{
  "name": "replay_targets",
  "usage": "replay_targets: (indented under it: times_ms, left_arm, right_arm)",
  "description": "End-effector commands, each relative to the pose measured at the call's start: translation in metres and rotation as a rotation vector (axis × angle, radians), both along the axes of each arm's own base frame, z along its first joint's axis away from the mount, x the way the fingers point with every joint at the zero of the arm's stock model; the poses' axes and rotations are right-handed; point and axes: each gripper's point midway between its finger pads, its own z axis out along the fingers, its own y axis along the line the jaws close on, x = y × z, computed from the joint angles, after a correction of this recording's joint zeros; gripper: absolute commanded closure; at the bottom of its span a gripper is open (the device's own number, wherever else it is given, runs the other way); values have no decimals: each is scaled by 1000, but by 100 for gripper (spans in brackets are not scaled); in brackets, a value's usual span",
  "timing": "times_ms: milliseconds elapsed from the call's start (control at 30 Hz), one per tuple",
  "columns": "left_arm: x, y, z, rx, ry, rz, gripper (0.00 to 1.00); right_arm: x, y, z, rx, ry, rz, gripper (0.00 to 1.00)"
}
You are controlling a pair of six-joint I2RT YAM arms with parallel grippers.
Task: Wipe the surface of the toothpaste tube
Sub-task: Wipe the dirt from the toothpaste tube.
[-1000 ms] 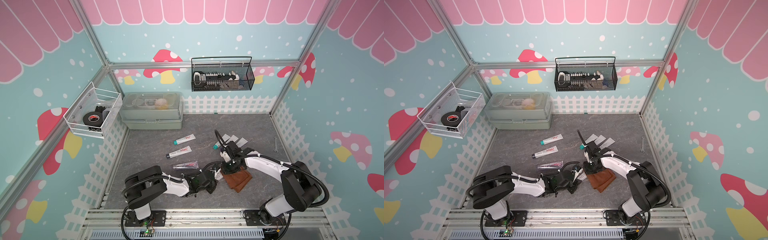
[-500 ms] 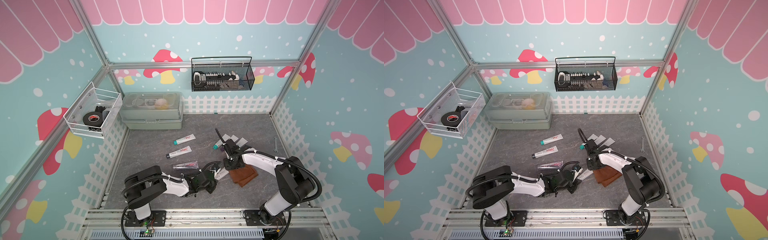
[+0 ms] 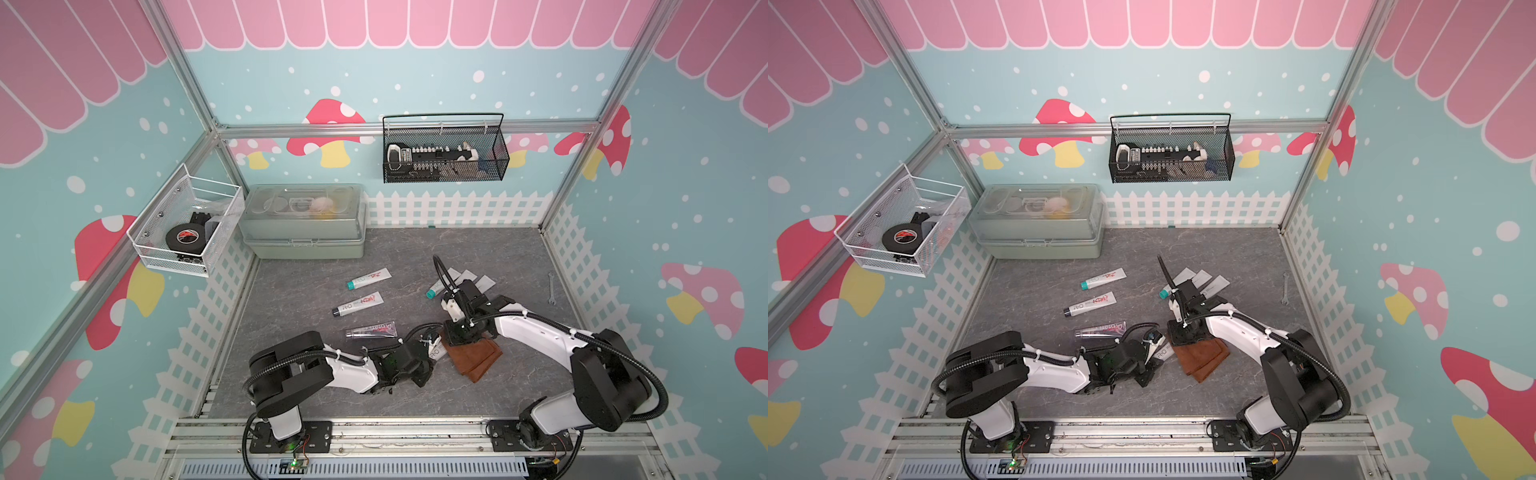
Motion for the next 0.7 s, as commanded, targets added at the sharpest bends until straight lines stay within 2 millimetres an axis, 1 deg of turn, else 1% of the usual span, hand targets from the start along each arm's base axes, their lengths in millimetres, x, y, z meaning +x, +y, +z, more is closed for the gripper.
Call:
replay_targets:
  times_ms: [0, 100, 200, 267, 400, 567, 633, 667]
  left_arm:
    - [0, 11, -17, 51, 35, 28, 82]
    - [0, 12, -16, 51, 32, 31, 82]
    - [1, 14, -13, 47, 25, 37, 82]
    - [0, 16, -13, 46, 23, 40, 82]
    - [0, 19, -12, 41, 18, 48, 82]
    - [0, 19, -13, 41, 19, 46, 82]
    - [0, 19, -14, 42, 23, 47, 82]
    - [0, 19, -14, 42, 23, 44, 82]
  right_arm:
    - [-9, -7, -27, -68, 71, 9, 86]
    - [-2, -38, -40, -267, 55, -21, 87]
    - [11, -65, -40, -424, 20, -57, 86]
    - [17, -76, -40, -484, 13, -77, 86]
    - [26, -89, -45, -508, 29, -111, 86]
    - [33, -91, -53, -474, 43, -140, 86]
    - [35, -93, -49, -457, 37, -156, 86]
    - [37, -93, -43, -438, 26, -163, 86]
